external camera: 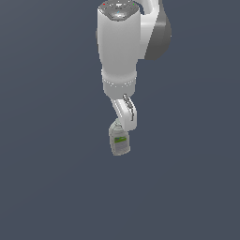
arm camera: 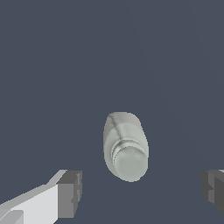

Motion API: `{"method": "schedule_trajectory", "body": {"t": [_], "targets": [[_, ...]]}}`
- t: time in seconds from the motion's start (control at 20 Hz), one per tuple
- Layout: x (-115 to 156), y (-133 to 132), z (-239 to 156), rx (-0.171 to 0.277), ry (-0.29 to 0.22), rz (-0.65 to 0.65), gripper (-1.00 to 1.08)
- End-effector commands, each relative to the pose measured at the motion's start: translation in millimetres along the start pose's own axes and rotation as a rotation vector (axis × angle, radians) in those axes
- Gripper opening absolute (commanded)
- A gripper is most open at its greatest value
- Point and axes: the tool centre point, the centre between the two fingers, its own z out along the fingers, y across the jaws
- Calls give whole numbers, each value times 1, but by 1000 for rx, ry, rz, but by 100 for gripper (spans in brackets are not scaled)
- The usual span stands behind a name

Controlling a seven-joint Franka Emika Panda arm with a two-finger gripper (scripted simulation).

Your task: Pick up the object and move it to a goal position.

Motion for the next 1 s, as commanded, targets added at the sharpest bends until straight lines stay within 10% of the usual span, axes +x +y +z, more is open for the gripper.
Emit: {"method": "schedule_trajectory", "body": {"t": [0.0, 0.6, 0.65, 0.95], "targets": [[0, 0, 7, -1, 0, 0, 100], [0, 0, 46, -1, 0, 4, 100], [0, 0, 46, -1, 0, 4, -100], [0, 0, 46, -1, 0, 4, -100]]}}
